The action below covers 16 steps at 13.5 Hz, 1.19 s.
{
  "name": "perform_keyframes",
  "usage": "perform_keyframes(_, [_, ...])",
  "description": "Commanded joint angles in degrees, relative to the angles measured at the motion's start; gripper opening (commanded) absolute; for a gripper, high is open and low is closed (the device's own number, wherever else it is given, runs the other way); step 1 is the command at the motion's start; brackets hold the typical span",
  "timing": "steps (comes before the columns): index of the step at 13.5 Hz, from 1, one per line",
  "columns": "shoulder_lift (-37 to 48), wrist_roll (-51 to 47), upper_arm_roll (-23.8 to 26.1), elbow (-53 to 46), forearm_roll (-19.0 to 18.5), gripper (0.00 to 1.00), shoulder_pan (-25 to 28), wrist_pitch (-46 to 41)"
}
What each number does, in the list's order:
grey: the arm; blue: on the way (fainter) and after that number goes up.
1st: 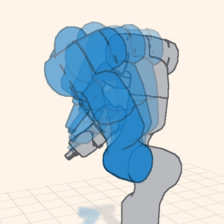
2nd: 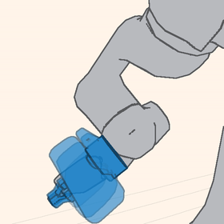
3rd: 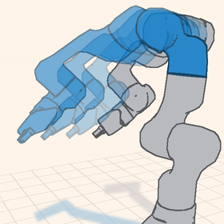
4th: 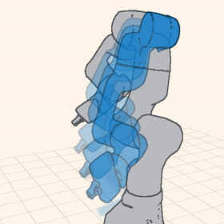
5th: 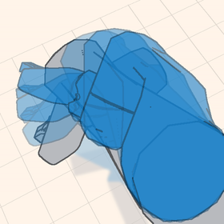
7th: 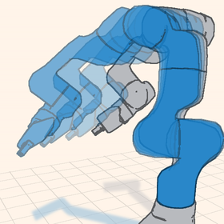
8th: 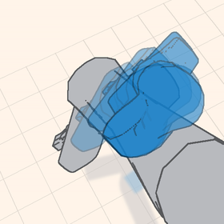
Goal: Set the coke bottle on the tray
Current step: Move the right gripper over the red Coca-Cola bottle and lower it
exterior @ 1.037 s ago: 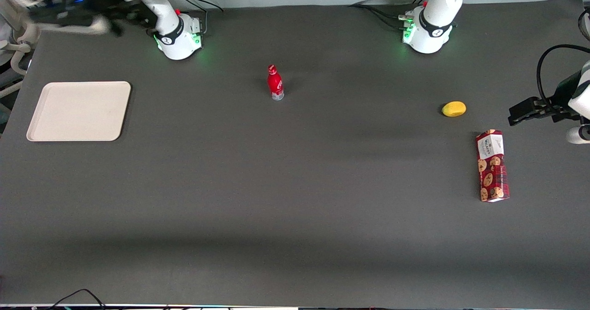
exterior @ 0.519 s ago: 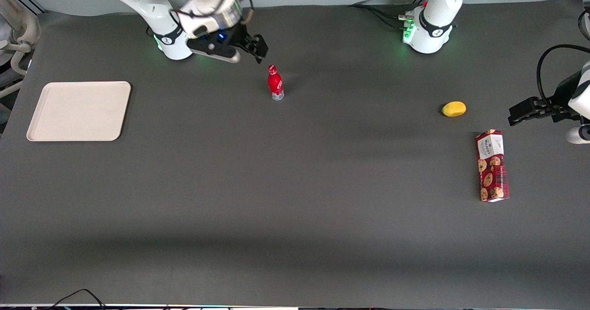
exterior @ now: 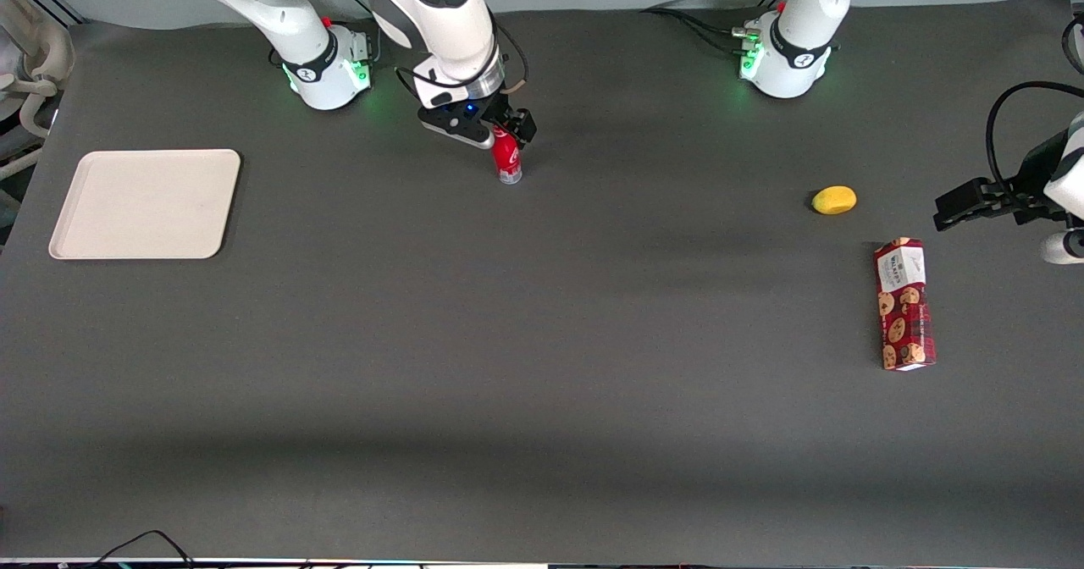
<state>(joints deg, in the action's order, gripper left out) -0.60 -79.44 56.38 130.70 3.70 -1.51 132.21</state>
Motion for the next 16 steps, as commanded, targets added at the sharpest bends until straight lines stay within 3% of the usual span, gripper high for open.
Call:
perform_keyframes(1, [-0.2,-4.9,2.2,3.4,-1.9,1.00,0.8,3.2])
perform_keyframes(3, [0.2,-6.2,3.3,4.6,-1.9,1.00,0.9,3.8])
perform_keyframes(4, [0.4,-6.2,4.2,4.9,-1.9,0.95,0.8,3.8])
perform_keyframes(7, [1.3,-6.2,4.4,5.7,-3.3,0.42,0.9,3.8])
perform_keyframes(13, [1.0,-5.9,4.4,5.1,-5.7,0.38,0.3,3.8])
perform_keyframes(14, [1.0,-5.8,4.4,5.0,-5.8,0.34,0.2,3.8])
perform_keyframes(16, [1.0,-5.6,4.4,4.9,-5.9,0.11,0.1,3.8])
